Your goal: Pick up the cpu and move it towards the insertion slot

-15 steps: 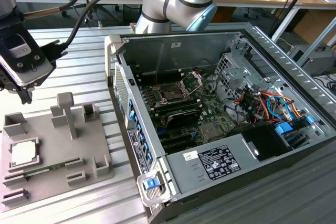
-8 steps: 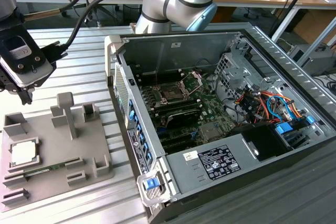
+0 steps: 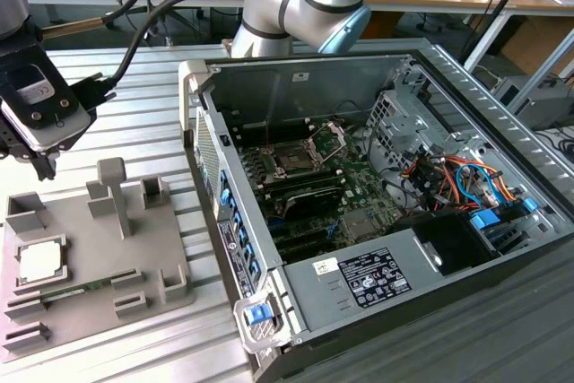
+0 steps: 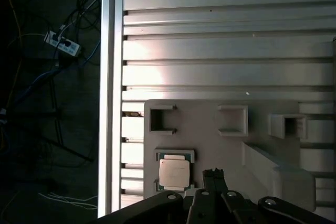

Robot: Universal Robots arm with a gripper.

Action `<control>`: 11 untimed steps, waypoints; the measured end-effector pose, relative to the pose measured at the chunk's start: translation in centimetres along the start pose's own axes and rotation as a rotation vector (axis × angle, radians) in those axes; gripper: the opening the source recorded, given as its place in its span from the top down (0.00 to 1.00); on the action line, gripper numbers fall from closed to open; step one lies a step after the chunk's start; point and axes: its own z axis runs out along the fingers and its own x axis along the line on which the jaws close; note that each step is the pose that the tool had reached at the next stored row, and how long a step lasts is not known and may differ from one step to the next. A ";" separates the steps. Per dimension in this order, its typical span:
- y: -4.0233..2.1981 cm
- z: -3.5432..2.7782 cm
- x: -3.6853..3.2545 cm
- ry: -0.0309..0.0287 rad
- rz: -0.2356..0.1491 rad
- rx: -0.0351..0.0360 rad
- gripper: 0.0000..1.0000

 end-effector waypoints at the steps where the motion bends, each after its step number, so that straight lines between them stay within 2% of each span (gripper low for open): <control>1: 0.00 0.03 0.00 0.0000 0.000 0.0000 0.89; 11: -0.01 0.33 0.01 0.0000 0.000 0.0000 0.89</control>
